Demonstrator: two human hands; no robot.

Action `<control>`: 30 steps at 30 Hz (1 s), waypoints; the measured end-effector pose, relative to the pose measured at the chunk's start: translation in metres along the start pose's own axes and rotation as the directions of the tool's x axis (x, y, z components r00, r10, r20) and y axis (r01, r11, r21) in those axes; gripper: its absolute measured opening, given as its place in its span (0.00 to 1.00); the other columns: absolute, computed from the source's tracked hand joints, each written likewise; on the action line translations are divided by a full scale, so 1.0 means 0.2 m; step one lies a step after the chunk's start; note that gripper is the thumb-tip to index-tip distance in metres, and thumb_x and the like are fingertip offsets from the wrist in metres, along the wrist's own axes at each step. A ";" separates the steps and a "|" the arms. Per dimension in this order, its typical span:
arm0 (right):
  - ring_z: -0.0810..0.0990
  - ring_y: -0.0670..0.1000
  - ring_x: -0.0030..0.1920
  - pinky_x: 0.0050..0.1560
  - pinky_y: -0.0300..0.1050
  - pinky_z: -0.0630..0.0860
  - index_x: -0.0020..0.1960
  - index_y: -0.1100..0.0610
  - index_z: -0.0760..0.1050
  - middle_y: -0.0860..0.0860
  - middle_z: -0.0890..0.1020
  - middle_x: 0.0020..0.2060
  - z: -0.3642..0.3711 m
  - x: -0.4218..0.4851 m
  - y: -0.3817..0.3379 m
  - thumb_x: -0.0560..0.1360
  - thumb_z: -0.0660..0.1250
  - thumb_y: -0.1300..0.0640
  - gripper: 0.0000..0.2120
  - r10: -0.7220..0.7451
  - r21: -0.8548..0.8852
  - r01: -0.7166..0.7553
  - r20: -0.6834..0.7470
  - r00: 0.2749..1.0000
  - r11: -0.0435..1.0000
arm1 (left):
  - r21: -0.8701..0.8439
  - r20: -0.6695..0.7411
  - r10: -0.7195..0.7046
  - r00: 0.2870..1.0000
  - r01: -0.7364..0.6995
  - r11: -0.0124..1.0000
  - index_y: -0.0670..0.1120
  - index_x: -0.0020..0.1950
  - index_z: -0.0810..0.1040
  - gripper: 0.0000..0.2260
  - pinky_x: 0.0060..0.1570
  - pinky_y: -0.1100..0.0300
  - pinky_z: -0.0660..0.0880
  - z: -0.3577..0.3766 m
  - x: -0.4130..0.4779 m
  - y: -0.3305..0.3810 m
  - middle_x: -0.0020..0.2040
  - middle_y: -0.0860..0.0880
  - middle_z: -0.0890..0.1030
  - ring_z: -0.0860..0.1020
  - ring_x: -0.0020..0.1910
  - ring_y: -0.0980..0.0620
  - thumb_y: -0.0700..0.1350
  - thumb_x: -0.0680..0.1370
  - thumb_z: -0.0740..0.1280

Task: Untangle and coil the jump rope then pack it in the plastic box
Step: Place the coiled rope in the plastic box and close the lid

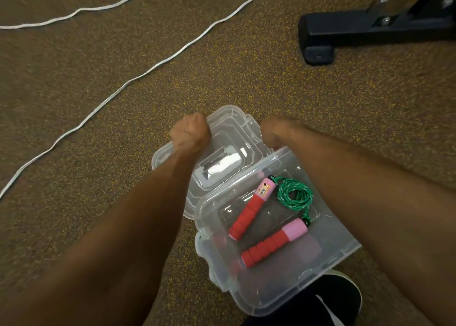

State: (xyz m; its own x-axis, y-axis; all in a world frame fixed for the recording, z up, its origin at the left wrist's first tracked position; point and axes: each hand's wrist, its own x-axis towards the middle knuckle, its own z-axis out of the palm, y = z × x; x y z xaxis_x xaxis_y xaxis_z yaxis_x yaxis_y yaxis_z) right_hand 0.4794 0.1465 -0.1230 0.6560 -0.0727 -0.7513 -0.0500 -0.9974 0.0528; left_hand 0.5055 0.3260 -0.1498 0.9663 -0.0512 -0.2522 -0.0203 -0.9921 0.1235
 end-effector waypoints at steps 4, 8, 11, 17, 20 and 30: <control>0.77 0.56 0.40 0.45 0.45 0.74 0.47 0.63 0.81 0.56 0.80 0.40 -0.03 -0.04 0.06 0.80 0.61 0.60 0.11 -0.013 0.142 0.011 0.010 1.000 0.990 | -0.013 -0.122 0.032 0.992 -0.034 0.999 0.48 0.53 0.81 0.12 0.58 0.40 0.72 -0.10 0.00 -0.01 0.49 0.43 0.81 0.75 0.60 0.39 0.48 0.80 0.58; 0.82 0.56 0.48 0.44 0.46 0.78 0.58 0.63 0.80 0.55 0.84 0.51 -0.04 -0.10 0.20 0.78 0.65 0.59 0.12 -0.102 0.309 0.099 -0.004 0.995 0.946 | -0.224 -0.153 0.065 0.986 -0.099 0.970 0.48 0.48 0.83 0.12 0.34 0.60 0.69 -0.29 -0.09 0.10 0.38 0.49 0.81 0.78 0.36 0.49 0.51 0.76 0.61; 0.82 0.57 0.52 0.54 0.53 0.78 0.58 0.57 0.80 0.52 0.83 0.51 0.00 -0.15 0.27 0.74 0.68 0.50 0.17 -0.151 0.488 0.169 -0.077 0.986 0.856 | -0.264 -0.230 0.080 0.970 -0.141 0.954 0.48 0.50 0.80 0.11 0.35 0.59 0.65 -0.37 -0.22 0.25 0.45 0.48 0.80 0.74 0.36 0.50 0.51 0.74 0.61; 0.86 0.50 0.41 0.42 0.43 0.83 0.54 0.57 0.79 0.56 0.85 0.45 0.07 -0.20 0.40 0.77 0.61 0.71 0.14 0.024 0.964 0.120 -0.130 0.991 0.238 | -0.206 -0.292 0.164 0.942 -0.229 0.951 0.49 0.54 0.75 0.14 0.40 0.53 0.67 -0.52 -0.43 0.44 0.39 0.51 0.77 0.74 0.39 0.47 0.52 0.73 0.60; 0.87 0.54 0.49 0.54 0.49 0.82 0.60 0.63 0.77 0.60 0.86 0.50 0.09 -0.25 0.48 0.80 0.58 0.69 0.13 0.080 0.993 0.114 -0.112 0.990 -0.025 | -0.118 -0.318 0.243 0.917 -0.292 0.949 0.49 0.58 0.77 0.19 0.49 0.47 0.71 -0.57 -0.56 0.52 0.53 0.45 0.80 0.77 0.52 0.42 0.55 0.71 0.60; 0.83 0.52 0.41 0.38 0.45 0.80 0.58 0.61 0.78 0.55 0.82 0.44 0.11 -0.46 0.61 0.75 0.71 0.55 0.15 0.003 0.923 0.228 -0.239 0.971 -0.310 | 0.002 -0.318 0.412 0.854 -0.434 0.901 0.50 0.63 0.71 0.22 0.43 0.48 0.67 -0.49 -0.99 0.67 0.54 0.43 0.77 0.73 0.54 0.40 0.54 0.71 0.63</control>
State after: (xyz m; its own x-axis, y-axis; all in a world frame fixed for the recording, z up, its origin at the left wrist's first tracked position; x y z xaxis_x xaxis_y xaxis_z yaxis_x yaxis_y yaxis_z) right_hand 0.3964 0.0314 -0.0627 0.8169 -0.0747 -0.5719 -0.5297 0.2953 -0.7951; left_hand 0.3368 0.2140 0.0118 0.8984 -0.4161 0.1409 -0.4381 -0.8718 0.2193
